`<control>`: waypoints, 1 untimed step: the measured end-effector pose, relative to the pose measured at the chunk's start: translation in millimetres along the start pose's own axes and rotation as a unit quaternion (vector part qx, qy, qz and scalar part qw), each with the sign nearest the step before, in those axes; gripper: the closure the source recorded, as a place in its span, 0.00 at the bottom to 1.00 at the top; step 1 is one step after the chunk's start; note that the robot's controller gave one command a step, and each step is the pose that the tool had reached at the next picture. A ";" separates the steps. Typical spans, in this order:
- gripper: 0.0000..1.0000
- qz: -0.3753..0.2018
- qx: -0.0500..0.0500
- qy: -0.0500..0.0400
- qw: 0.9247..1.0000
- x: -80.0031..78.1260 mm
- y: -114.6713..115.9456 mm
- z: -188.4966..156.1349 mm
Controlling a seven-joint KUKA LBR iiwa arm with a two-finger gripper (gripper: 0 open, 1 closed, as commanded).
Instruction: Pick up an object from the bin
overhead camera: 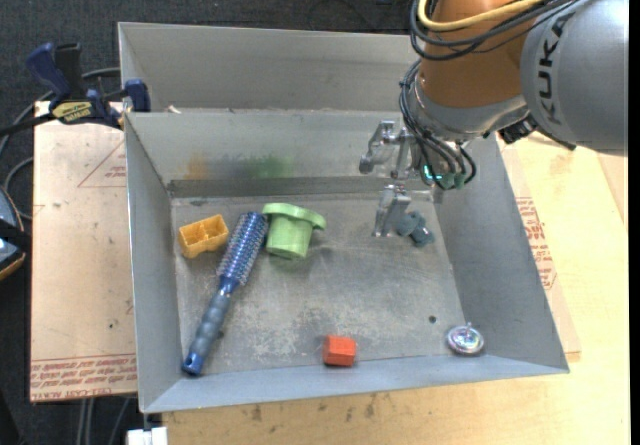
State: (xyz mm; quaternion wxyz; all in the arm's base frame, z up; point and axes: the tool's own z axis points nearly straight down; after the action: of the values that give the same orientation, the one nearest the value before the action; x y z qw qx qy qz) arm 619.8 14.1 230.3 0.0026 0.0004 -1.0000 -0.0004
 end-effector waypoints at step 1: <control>0.00 -0.312 0.001 -0.005 0.950 -15.2 97.6 144.4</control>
Offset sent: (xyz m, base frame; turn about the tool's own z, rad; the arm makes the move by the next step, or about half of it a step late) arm 0.0131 0.0963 -0.1452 -0.6363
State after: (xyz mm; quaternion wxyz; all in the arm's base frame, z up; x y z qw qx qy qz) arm 634.1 111.9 85.9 -0.0029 0.3120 -0.9501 -0.0007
